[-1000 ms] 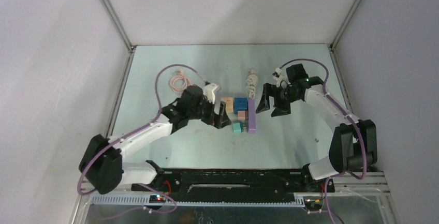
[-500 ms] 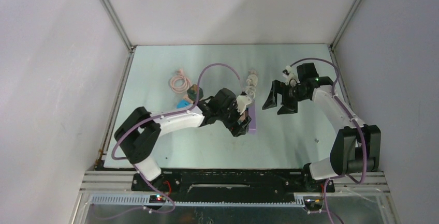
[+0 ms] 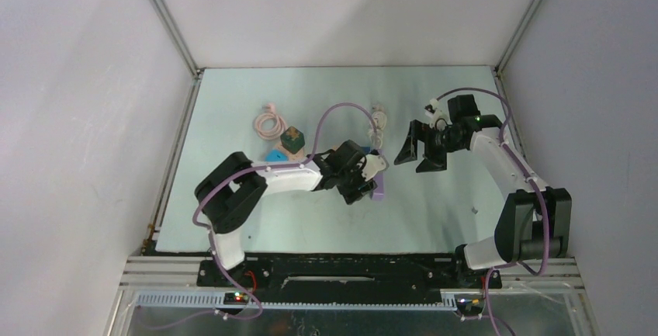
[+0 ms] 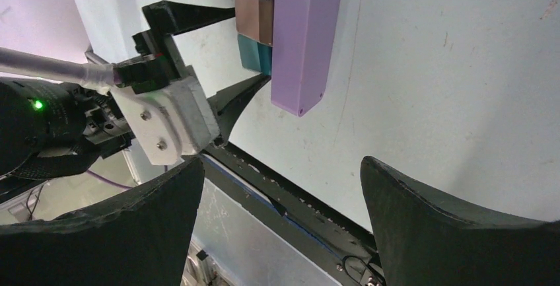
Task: Insert the plug
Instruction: Pick up the plug from the socket.
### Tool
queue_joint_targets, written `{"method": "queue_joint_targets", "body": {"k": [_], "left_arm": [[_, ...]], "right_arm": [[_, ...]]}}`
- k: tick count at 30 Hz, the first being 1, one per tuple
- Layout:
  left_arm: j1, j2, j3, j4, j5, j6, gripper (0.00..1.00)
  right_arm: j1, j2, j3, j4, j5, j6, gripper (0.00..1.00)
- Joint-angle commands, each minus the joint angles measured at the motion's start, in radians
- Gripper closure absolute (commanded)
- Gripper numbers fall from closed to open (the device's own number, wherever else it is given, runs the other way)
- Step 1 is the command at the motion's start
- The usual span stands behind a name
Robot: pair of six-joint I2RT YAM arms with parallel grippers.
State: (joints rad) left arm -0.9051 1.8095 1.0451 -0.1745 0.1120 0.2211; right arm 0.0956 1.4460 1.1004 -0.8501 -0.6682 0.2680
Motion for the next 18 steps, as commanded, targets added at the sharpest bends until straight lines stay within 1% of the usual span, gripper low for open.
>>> {"method": "queue_joint_targets", "body": {"k": [1,4,6,8,10,13,15,18], "left_arm": [[-0.003,0.080,0.088,-0.057,-0.028,0.090,0.39],[-0.005,0.083,0.081,-0.067,-0.030,0.109,0.65],[-0.005,0.055,0.054,-0.058,-0.050,0.118,0.75],[-0.003,0.013,0.030,-0.059,-0.066,0.120,0.81],[-0.002,-0.039,0.009,-0.063,-0.070,0.113,0.84],[0.005,-0.132,-0.008,-0.085,-0.060,0.057,0.88],[0.021,-0.195,-0.007,-0.101,-0.018,-0.014,0.89],[0.060,-0.287,-0.003,-0.111,0.065,-0.172,0.91]], "right_arm": [[-0.005,-0.021,0.003,-0.006,-0.034,-0.024,0.10],[-0.006,-0.024,0.003,-0.007,-0.040,-0.026,0.10],[-0.006,-0.027,0.002,-0.007,-0.043,-0.024,0.10],[-0.007,-0.031,0.003,-0.008,-0.046,-0.021,0.10],[-0.005,-0.033,0.003,-0.004,-0.048,-0.016,0.10],[0.009,-0.044,0.003,0.007,-0.049,-0.002,0.10],[0.034,-0.053,0.014,0.007,-0.037,0.006,0.10],[0.100,-0.069,0.036,0.021,-0.007,0.028,0.10]]}}
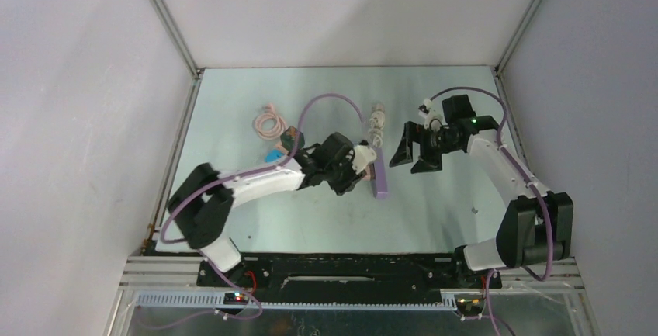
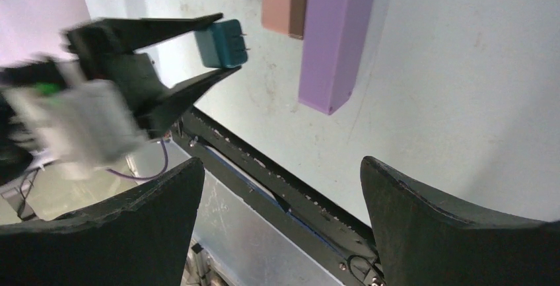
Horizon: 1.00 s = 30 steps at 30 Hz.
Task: Insert the plug
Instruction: Pick up the plug from the socket.
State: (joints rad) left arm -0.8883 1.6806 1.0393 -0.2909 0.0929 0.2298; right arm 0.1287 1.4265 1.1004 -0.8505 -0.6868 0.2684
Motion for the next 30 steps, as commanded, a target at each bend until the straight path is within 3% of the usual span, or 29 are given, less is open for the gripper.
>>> {"method": "queue_joint_targets", "body": {"k": [1,11,19,26,30], "left_arm": [[0.057,-0.185,0.008,-0.001,0.097,-0.234,0.93],[0.211,-0.344,0.120,-0.103,0.085,-0.785,1.00],[0.259,-0.389,0.312,-0.299,-0.007,-1.277,1.00],[0.316,-0.519,0.192,-0.285,0.085,-1.790,1.00],[0.317,-0.576,0.128,-0.250,0.085,-1.950,1.00]], "right_arm": [[0.091,-0.057,0.041,0.035,0.021,0.040,0.10],[0.337,-0.135,0.141,0.258,0.152,0.182,0.10],[0.504,-0.223,0.177,0.425,0.441,0.258,0.10],[0.603,-0.217,0.227,0.450,0.621,0.280,0.12],[0.668,-0.184,0.255,0.490,0.660,0.290,0.14]]}}
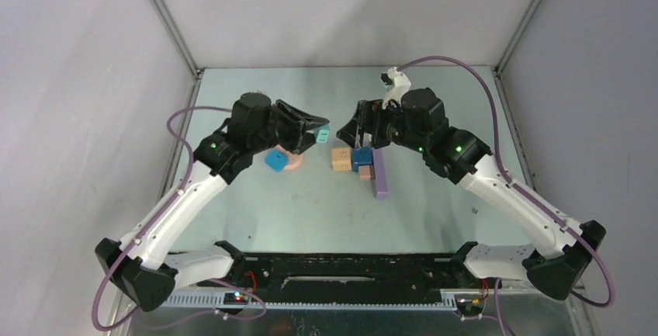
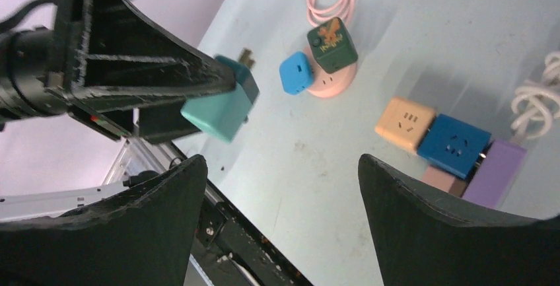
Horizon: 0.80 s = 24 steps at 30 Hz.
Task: Insert the plug
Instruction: Pick up the plug from the socket.
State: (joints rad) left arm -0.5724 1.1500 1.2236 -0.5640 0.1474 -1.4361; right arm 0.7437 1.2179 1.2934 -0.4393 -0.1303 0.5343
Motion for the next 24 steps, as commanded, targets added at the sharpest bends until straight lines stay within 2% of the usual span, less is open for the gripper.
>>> {"method": "queue_joint_targets", "body": {"k": [1,4,9,15,24], "left_arm": [[0.001,-0.052,-0.058,0.016,0.025,-0.303,1.00],[0.000,-0.072,-0.071,0.002,0.012,-0.362,1.00],[0.001,-0.106,-0.147,0.120,0.018,-0.509,1.00],[0.000,-0.120,-0.170,0.166,-0.008,-0.580,1.00],[-0.005,-0.133,-0.200,0.248,-0.030,-0.645,1.00]], "right_arm": [[0.067,0.038,0.073,0.088,0.103,0.025,0.14],[0.115,0.073,0.103,0.131,0.114,0.023,0.16],[0.185,0.142,0.177,0.123,0.194,-0.012,0.18],[0.228,0.234,0.270,0.023,0.308,-0.079,0.26],[0.226,0.290,0.306,-0.029,0.354,-0.127,0.38]]}}
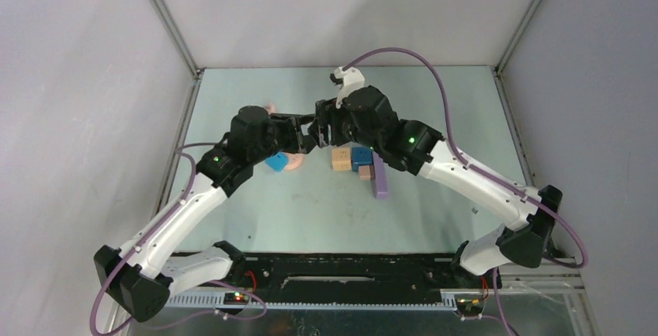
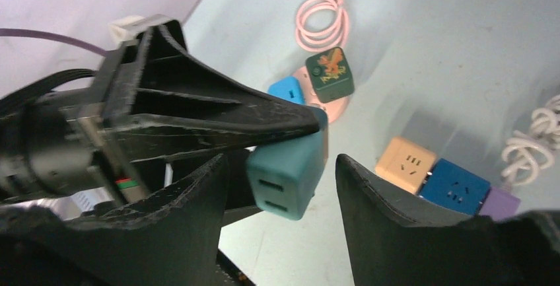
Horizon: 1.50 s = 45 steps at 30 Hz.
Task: Insert the plug
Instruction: Pick up the plug from the socket.
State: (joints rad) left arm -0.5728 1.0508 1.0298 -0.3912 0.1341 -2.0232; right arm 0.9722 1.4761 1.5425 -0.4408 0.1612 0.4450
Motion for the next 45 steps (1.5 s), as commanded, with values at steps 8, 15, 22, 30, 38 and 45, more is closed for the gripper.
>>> {"method": "queue_joint_targets", "body": {"k": [8,15,22,30,38,45], "left_arm": [[-0.010,-0.041,-0.015,0.094,-0.028,-0.073,1.00],[-0.010,-0.068,-0.041,0.127,-0.111,-0.008,0.99],[-0.010,-0.055,-0.057,0.146,-0.096,-0.023,1.00],[-0.009,-0.056,-0.063,0.136,-0.081,-0.032,1.00],[-0.009,-0.071,-0.090,0.135,-0.073,-0.043,1.00],[-0.010,-0.087,-0.116,0.145,-0.074,-0.058,1.00]], "right_arm": [[-0.025,0.067,0.082,-0.023,0.042,-0.059,0.80],[-0.054,0.029,0.033,0.026,-0.046,-0.041,1.00],[-0.081,-0.013,-0.018,0.081,-0.108,-0.012,0.56],[-0.057,0.010,0.020,0.048,-0.068,-0.025,0.40],[-0.040,-0.012,0.001,0.102,-0.069,-0.044,0.45],[-0.030,-0.002,0.009,0.098,-0.078,-0.049,0.57]]}}
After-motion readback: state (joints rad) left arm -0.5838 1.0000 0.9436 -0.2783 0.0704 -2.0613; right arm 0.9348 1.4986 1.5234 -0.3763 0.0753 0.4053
